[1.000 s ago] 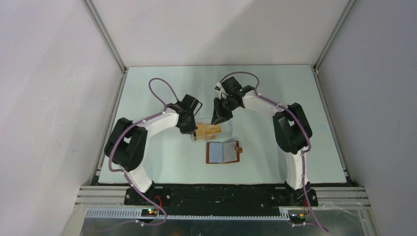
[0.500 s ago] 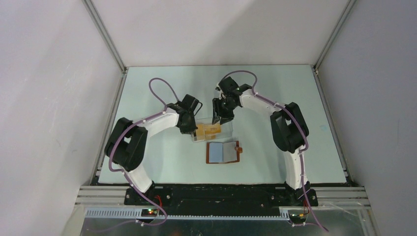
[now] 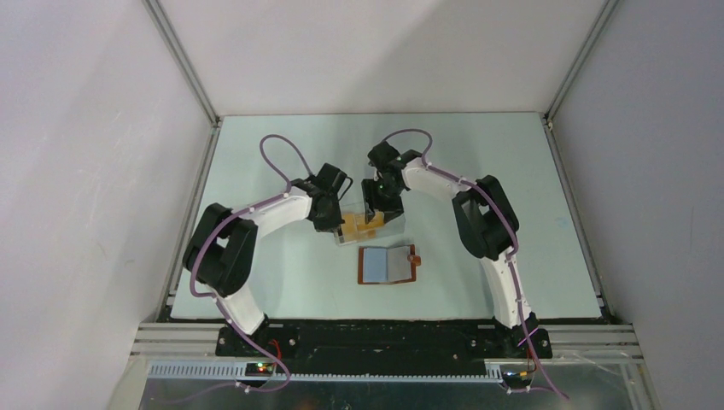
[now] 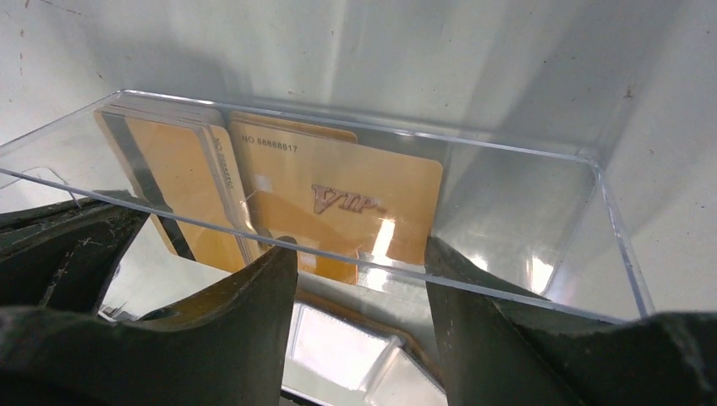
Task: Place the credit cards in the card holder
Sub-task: Pick up the credit card from the storage box.
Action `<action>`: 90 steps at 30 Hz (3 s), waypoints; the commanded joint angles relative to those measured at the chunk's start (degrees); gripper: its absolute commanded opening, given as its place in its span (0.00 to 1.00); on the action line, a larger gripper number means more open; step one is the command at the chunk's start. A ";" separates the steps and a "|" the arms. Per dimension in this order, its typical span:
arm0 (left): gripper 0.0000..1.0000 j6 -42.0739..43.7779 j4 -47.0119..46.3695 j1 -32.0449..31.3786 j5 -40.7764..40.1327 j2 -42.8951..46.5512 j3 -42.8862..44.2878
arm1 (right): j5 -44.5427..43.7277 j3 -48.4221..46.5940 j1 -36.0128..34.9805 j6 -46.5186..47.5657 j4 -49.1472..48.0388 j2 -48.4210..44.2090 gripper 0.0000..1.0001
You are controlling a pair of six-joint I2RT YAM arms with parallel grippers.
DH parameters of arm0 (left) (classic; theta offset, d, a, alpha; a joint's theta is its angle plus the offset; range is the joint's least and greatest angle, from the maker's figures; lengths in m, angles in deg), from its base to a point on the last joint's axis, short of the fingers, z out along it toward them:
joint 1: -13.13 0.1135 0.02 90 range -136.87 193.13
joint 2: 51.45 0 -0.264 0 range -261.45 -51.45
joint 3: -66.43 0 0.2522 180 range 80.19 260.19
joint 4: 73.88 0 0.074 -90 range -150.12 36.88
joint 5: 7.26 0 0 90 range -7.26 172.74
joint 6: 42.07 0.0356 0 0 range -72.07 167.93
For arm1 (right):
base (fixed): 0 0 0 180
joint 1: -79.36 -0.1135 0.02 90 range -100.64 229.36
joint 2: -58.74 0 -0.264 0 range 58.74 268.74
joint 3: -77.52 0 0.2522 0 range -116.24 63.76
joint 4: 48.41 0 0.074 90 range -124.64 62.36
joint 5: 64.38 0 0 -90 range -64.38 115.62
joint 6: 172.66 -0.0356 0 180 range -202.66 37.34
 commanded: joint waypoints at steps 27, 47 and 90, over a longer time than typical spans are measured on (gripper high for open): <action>0.00 0.55 -0.29 -1.13 0.94 -1.41 2.40 | 10.02 0.61 0.27 -3.27 -5.61 -8.93 0.39; 0.00 0.65 -0.08 -1.09 0.66 -1.03 2.32 | 19.69 5.45 2.08 -7.08 -13.31 -6.21 0.37; 0.70 15.76 -1.34 -1.59 11.38 28.02 3.45 | 22.68 9.11 2.99 17.70 2.27 -27.66 0.00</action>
